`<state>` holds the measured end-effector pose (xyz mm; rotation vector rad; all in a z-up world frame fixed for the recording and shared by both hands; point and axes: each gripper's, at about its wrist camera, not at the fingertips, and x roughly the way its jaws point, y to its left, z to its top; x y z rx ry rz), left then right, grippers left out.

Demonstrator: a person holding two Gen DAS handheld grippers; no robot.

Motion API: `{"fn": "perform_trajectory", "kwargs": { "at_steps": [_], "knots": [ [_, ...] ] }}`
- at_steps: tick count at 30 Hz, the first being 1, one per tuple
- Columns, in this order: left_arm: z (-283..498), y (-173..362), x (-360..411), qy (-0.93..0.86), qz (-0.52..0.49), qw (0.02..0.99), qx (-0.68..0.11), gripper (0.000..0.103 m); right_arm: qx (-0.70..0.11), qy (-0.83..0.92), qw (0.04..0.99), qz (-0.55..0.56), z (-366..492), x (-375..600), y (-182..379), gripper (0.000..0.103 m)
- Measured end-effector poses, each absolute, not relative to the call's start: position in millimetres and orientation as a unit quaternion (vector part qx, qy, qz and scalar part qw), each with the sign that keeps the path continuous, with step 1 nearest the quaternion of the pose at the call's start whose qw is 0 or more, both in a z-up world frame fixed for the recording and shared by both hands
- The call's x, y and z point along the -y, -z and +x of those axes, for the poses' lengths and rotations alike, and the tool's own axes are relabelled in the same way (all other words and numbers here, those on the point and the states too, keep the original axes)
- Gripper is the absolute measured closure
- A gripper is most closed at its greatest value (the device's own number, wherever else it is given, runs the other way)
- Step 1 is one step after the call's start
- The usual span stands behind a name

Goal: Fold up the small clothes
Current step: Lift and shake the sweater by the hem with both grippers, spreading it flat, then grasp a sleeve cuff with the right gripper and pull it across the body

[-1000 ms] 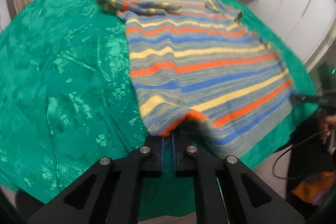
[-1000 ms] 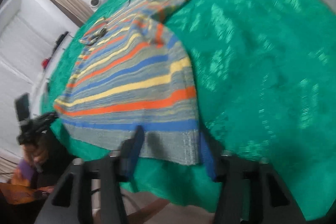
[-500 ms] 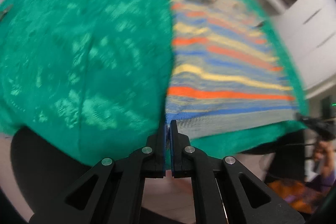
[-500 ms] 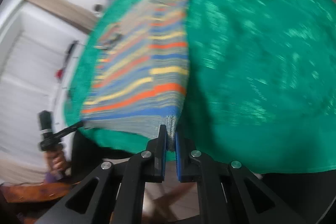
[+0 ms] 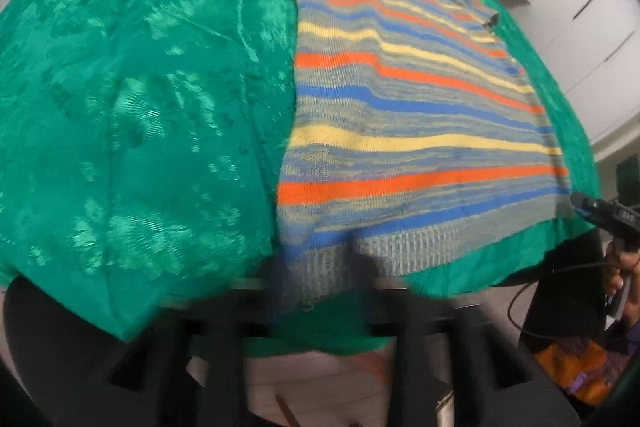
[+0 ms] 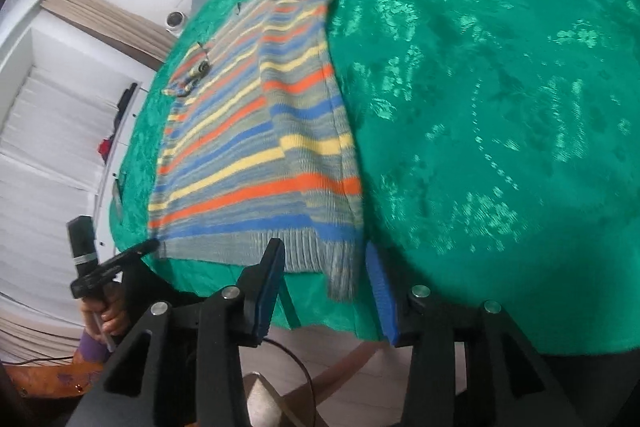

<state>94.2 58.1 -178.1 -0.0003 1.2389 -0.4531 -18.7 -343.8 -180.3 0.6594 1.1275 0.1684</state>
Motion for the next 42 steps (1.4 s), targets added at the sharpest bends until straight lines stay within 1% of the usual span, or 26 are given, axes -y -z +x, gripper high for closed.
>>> {"fn": "perform_trajectory", "kwargs": {
  "at_steps": [1, 2, 8, 10, 14, 17, 19, 20, 21, 22, 23, 24, 26, 28, 29, 30, 31, 33, 35, 37, 40, 42],
  "knots": [
    [95.9, 180.7, -55.1, 0.200, 0.002, 0.790, -0.580, 0.100, -0.532, -0.073, 0.789, 0.298, -16.5, 343.1, 182.8, 0.071],
    [95.3, 180.4, -53.8, 0.194, 0.004, 0.791, -0.581, 0.101, -0.545, -0.059, 0.787, 0.283, -14.5, 340.9, 184.4, 0.097],
    [76.7, 161.3, -61.9, 0.158, 0.067, 0.799, -0.576, 0.103, -0.560, -0.021, 0.793, 0.238, -27.9, 332.8, 161.9, 0.097],
    [74.9, 171.4, -55.5, 0.137, 0.105, 0.798, -0.578, 0.103, -0.572, -0.008, 0.790, 0.221, -23.5, 326.1, 172.2, 0.097],
    [80.3, 193.9, -35.6, 0.104, 0.141, 0.792, -0.585, 0.103, -0.589, 0.010, 0.777, 0.221, -9.0, 320.7, 204.1, 0.097],
    [80.6, 196.6, -25.5, 0.090, 0.150, 0.796, -0.579, 0.102, -0.588, 0.009, 0.780, 0.213, -5.4, 318.3, 201.1, 0.097],
    [77.9, 195.5, -20.5, 0.087, 0.159, 0.801, -0.571, 0.097, -0.590, 0.005, 0.782, 0.199, -3.3, 314.2, 196.0, 0.096],
    [75.1, 193.1, -18.2, 0.088, 0.158, 0.804, -0.567, 0.095, -0.595, 0.002, 0.780, 0.195, -3.1, 314.0, 193.0, 0.091],
    [71.3, 190.1, -17.6, 0.091, 0.155, 0.806, -0.564, 0.085, -0.599, 0.002, 0.777, 0.192, -4.2, 313.8, 191.8, 0.080],
    [67.5, 184.7, -18.4, 0.092, 0.152, 0.808, -0.562, 0.077, -0.607, -0.005, 0.773, 0.187, -5.5, 315.7, 185.1, 0.074],
    [62.0, 176.2, -20.4, 0.091, 0.153, 0.814, -0.553, 0.065, -0.610, -0.009, 0.771, 0.181, -8.3, 318.5, 177.6, 0.063],
    [59.6, 168.4, -24.5, 0.090, 0.154, 0.820, -0.545, 0.061, -0.611, -0.005, 0.774, 0.168, -9.9, 321.2, 167.0, 0.057],
    [50.9, 148.2, -32.2, 0.080, 0.157, 0.839, -0.515, 0.059, -0.598, 0.016, 0.793, 0.115, -9.4, 328.1, 135.6, 0.056],
    [50.7, 128.5, -37.3, 0.064, 0.150, 0.859, -0.485, 0.049, -0.568, 0.036, 0.820, 0.056, 0.4, 335.0, 101.4, 0.052],
    [54.1, 117.7, -40.2, 0.053, 0.142, 0.873, -0.464, 0.043, -0.550, 0.043, 0.833, 0.032, 8.3, 336.9, 85.5, 0.047],
    [59.2, 111.2, -44.0, 0.045, 0.134, 0.884, -0.446, 0.040, -0.526, 0.046, 0.849, 0.006, 20.9, 337.8, 68.3, 0.043],
    [65.4, 102.4, -43.6, 0.032, 0.123, 0.900, -0.418, 0.038, -0.499, 0.041, 0.866, -0.018, 39.0, 336.7, 52.4, 0.041],
    [81.6, 98.7, -42.7, 0.007, 0.106, 0.916, -0.387, 0.027, -0.450, 0.013, 0.891, -0.048, 80.3, 330.6, 36.3, 0.039],
    [88.3, 102.9, -46.0, -0.033, 0.087, 0.934, -0.345, 0.023, -0.424, -0.026, 0.903, -0.061, 125.0, 321.1, 40.2, 0.039],
    [88.2, 114.4, -50.2, -0.074, 0.096, 0.940, -0.320, 0.023, -0.422, -0.052, 0.901, -0.083, 165.5, 307.8, 56.8, 0.039],
    [84.1, 139.8, -53.2, -0.105, 0.127, 0.935, -0.314, 0.023, -0.451, -0.088, 0.883, -0.101, 228.9, 283.4, 97.1, 0.041],
    [90.4, 144.4, -54.6, -0.102, 0.124, 0.928, -0.336, 0.023, -0.469, -0.091, 0.872, -0.108, 259.0, 272.6, 120.8, 0.049]
  ]
}}
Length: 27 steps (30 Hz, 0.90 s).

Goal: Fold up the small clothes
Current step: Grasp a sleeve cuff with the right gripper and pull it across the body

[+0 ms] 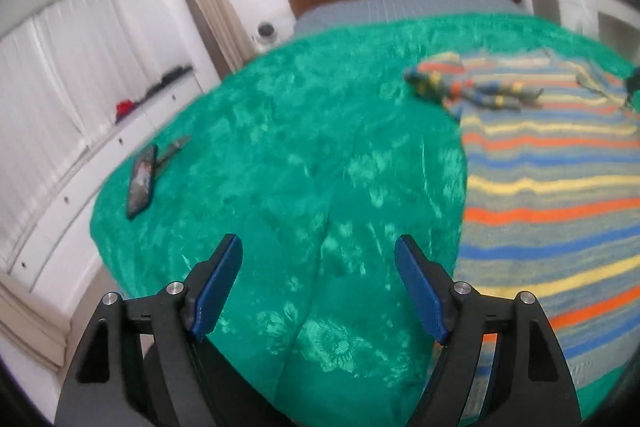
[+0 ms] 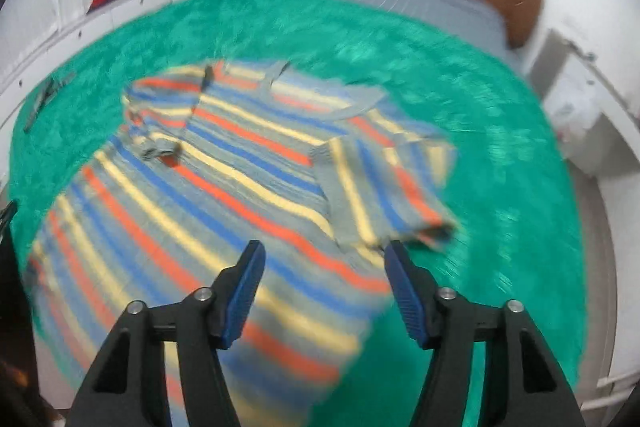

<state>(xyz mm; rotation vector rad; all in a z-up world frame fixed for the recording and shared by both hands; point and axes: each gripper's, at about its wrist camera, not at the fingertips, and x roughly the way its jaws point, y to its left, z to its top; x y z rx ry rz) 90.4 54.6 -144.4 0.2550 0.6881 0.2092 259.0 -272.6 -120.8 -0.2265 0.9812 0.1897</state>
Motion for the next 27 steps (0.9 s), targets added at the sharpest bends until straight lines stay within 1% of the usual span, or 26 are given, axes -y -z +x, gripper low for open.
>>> {"fn": "perform_trajectory", "kwargs": {
  "at_steps": [2, 5, 6, 7, 8, 12, 16, 17, 21, 27],
  "knots": [
    [92.3, 144.5, -58.7, -0.099, 0.108, 0.930, -0.337, 0.022, -0.481, -0.076, 0.865, -0.120, 284.0, 267.1, 146.7, 0.051],
    [97.3, 152.5, -55.6, -0.104, 0.127, 0.921, -0.353, 0.022, -0.487, -0.056, 0.866, -0.100, 310.8, 278.9, 173.2, 0.052],
    [99.1, 155.1, -52.9, -0.102, 0.130, 0.919, -0.359, 0.022, -0.491, -0.056, 0.867, -0.069, 316.7, 289.6, 179.1, 0.061],
    [101.5, 157.8, -52.1, -0.100, 0.130, 0.917, -0.363, 0.022, -0.491, -0.049, 0.868, -0.050, 317.6, 296.9, 178.1, 0.072],
    [101.3, 159.8, -50.4, -0.100, 0.131, 0.917, -0.364, 0.022, -0.488, -0.033, 0.872, -0.025, 316.3, 310.6, 171.7, 0.101],
    [101.1, 161.9, -49.4, -0.100, 0.130, 0.916, -0.367, 0.022, -0.450, 0.015, 0.892, 0.033, 290.0, 372.8, 132.7, 0.101],
    [101.4, 162.3, -52.5, -0.103, 0.120, 0.915, -0.370, 0.022, -0.423, 0.110, 0.894, 0.099, 239.1, 477.0, 96.4, 0.101],
    [102.0, 162.5, -53.8, -0.104, 0.116, 0.915, -0.372, 0.022, -0.424, 0.125, 0.891, 0.103, 232.0, 489.9, 92.6, 0.101],
    [104.8, 164.9, -58.7, -0.110, 0.104, 0.912, -0.381, 0.022, -0.448, 0.175, 0.866, 0.134, 194.3, 542.3, 105.8, 0.101],
    [105.0, 169.5, -62.8, -0.124, 0.102, 0.905, -0.393, 0.022, -0.454, 0.220, 0.842, 0.190, 164.1, 566.4, 126.7, 0.101]
  ]
}}
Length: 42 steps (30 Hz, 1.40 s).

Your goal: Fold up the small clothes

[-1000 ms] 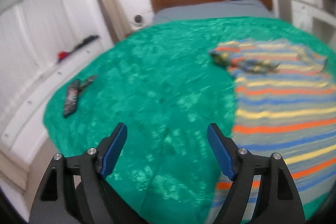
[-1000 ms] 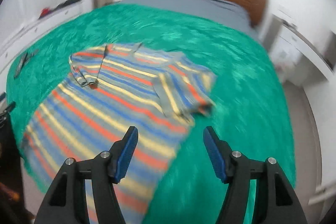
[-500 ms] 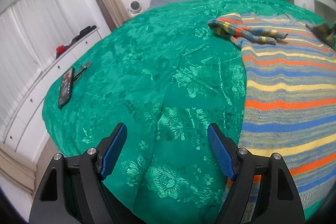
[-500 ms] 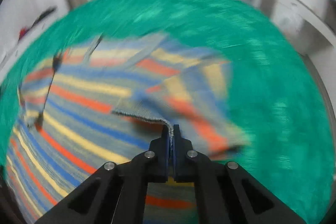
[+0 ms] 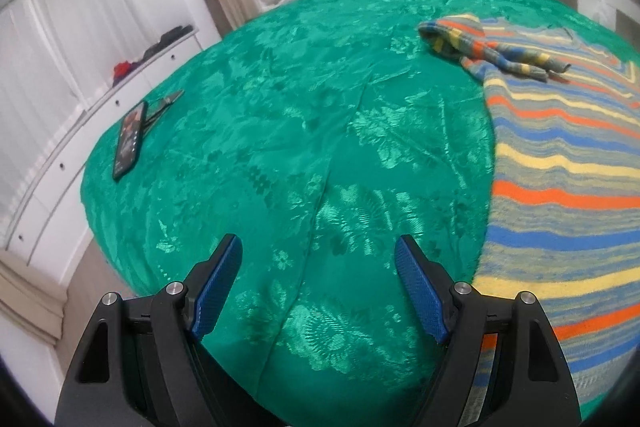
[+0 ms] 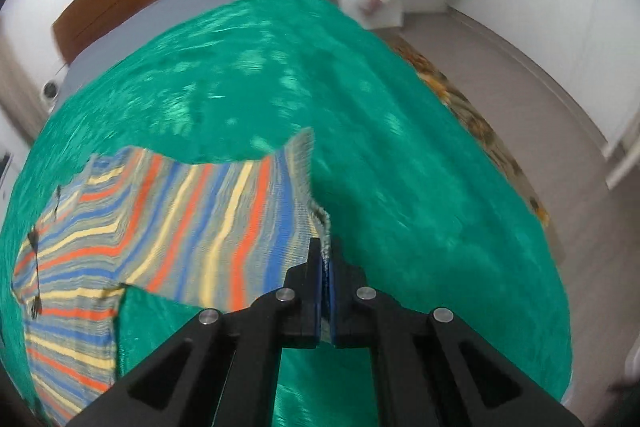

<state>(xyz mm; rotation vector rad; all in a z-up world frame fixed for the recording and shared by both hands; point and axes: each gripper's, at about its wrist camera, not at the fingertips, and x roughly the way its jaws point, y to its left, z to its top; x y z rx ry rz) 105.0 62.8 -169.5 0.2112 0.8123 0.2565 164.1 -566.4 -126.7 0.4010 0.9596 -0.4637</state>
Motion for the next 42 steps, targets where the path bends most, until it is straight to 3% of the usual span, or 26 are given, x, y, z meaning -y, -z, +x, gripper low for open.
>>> {"fn": "perform_trajectory", "kwargs": {
  "at_steps": [10, 14, 19, 23, 26, 34, 38, 42],
  "knots": [
    [103.8, 174.9, -53.7, -0.121, 0.128, 0.900, -0.398, 0.022, -0.468, 0.235, 0.815, 0.248, 140.2, 592.3, 159.7, 0.101],
    [103.1, 175.3, -50.9, -0.116, 0.133, 0.900, -0.398, 0.022, -0.459, 0.252, 0.817, 0.241, 131.5, 597.7, 142.7, 0.090],
    [103.5, 175.9, -46.0, -0.112, 0.140, 0.901, -0.396, 0.021, -0.431, 0.178, 0.856, 0.224, 132.9, 569.2, 114.9, 0.089],
    [98.7, 166.8, -42.0, -0.100, 0.147, 0.900, -0.398, 0.021, -0.451, 0.136, 0.860, 0.198, 144.4, 543.8, 134.5, 0.063],
    [94.0, 145.8, -42.5, -0.079, 0.150, 0.904, -0.392, 0.021, -0.479, 0.145, 0.841, 0.204, 136.8, 548.5, 165.2, 0.066],
    [145.8, 70.5, 16.3, 0.083, 0.203, 0.912, -0.347, 0.014, -0.433, 0.159, 0.873, 0.157, 80.0, 513.4, 122.0, 0.064],
    [199.0, 93.2, 77.1, 0.152, 0.260, 0.879, -0.369, 0.015, -0.406, 0.119, 0.892, 0.161, 50.5, 462.2, 115.1, 0.060],
    [251.8, 128.4, 105.9, 0.166, 0.284, 0.850, -0.411, 0.027, -0.401, 0.083, 0.896, 0.172, 24.3, 416.1, 124.6, 0.058]
  ]
}}
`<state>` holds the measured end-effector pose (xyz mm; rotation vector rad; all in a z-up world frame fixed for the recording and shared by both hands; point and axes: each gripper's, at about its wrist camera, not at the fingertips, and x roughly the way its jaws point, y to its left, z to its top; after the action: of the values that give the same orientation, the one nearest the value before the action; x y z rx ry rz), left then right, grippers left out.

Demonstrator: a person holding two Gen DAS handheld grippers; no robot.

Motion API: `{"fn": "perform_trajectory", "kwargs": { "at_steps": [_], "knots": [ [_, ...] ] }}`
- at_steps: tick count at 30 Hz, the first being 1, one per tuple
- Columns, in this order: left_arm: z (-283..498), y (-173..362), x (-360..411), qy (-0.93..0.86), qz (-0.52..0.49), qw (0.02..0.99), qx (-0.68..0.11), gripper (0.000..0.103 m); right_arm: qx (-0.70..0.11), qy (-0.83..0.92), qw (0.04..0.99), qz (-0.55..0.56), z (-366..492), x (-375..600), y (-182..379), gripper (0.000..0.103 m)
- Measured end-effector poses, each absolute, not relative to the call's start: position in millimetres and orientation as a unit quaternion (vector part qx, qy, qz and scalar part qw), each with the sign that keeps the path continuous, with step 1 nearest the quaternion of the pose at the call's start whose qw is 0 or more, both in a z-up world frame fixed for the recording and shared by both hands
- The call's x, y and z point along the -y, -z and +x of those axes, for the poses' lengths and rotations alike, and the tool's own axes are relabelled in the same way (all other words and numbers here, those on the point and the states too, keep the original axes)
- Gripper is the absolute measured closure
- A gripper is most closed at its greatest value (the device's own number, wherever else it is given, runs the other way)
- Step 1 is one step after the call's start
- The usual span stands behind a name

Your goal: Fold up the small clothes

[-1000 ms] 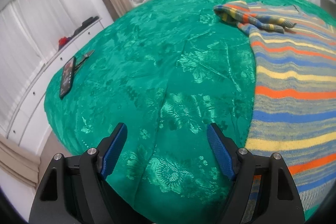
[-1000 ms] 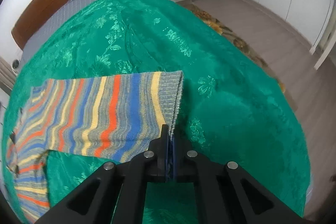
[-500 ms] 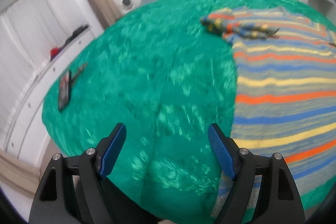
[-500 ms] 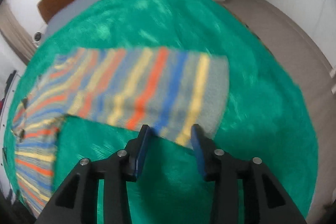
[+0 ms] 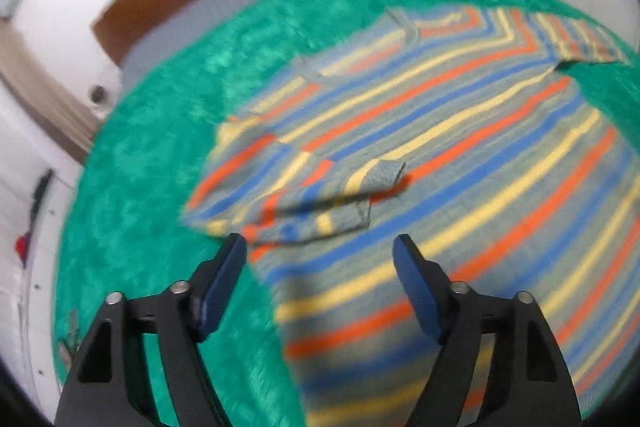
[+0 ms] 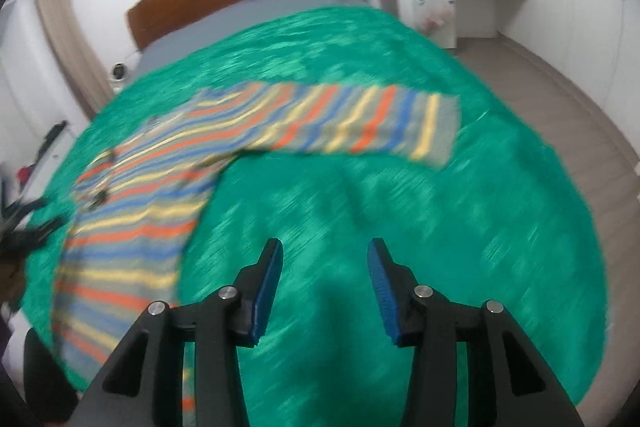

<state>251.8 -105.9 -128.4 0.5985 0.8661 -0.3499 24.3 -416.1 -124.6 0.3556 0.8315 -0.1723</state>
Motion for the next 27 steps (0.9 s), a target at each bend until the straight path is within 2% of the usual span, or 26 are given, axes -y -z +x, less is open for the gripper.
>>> {"fn": "perform_trajectory", "kwargs": {
  "at_steps": [7, 8, 9, 11, 16, 21, 24, 27],
  "knots": [
    [299.4, 160.8, 130.6, 0.217, 0.264, 0.806, -0.483, 0.029, -0.417, 0.071, 0.889, 0.174, 5.5, 374.7, 148.5, 0.058],
    [303.6, 161.8, 129.2, 0.223, 0.245, 0.803, -0.495, 0.042, -0.418, 0.070, 0.889, 0.174, 5.0, 371.9, 149.3, 0.058],
    [308.3, 161.6, 125.2, 0.228, 0.221, 0.801, -0.508, 0.068, -0.417, 0.069, 0.890, 0.173, 3.4, 368.7, 149.8, 0.058],
    [317.0, 159.2, 113.7, 0.227, 0.172, 0.800, -0.528, 0.095, -0.412, 0.071, 0.892, 0.170, -1.6, 363.3, 147.0, 0.058],
    [322.7, 117.7, 72.1, 0.212, 0.070, 0.835, -0.502, 0.099, -0.398, 0.073, 0.903, 0.144, -5.7, 354.2, 138.3, 0.058],
    [339.2, 74.3, -36.4, 0.084, -0.073, 0.880, -0.462, 0.099, -0.385, 0.077, 0.909, 0.140, -7.8, 352.1, 134.1, 0.058],
    [345.5, 85.0, -102.1, -0.027, -0.115, 0.877, -0.465, 0.099, -0.388, 0.078, 0.907, 0.145, -6.4, 351.4, 137.9, 0.058],
    [345.3, 108.1, -135.5, -0.093, -0.117, 0.863, -0.483, 0.100, -0.395, 0.077, 0.904, 0.147, -4.1, 348.2, 142.2, 0.058]
  ]
}}
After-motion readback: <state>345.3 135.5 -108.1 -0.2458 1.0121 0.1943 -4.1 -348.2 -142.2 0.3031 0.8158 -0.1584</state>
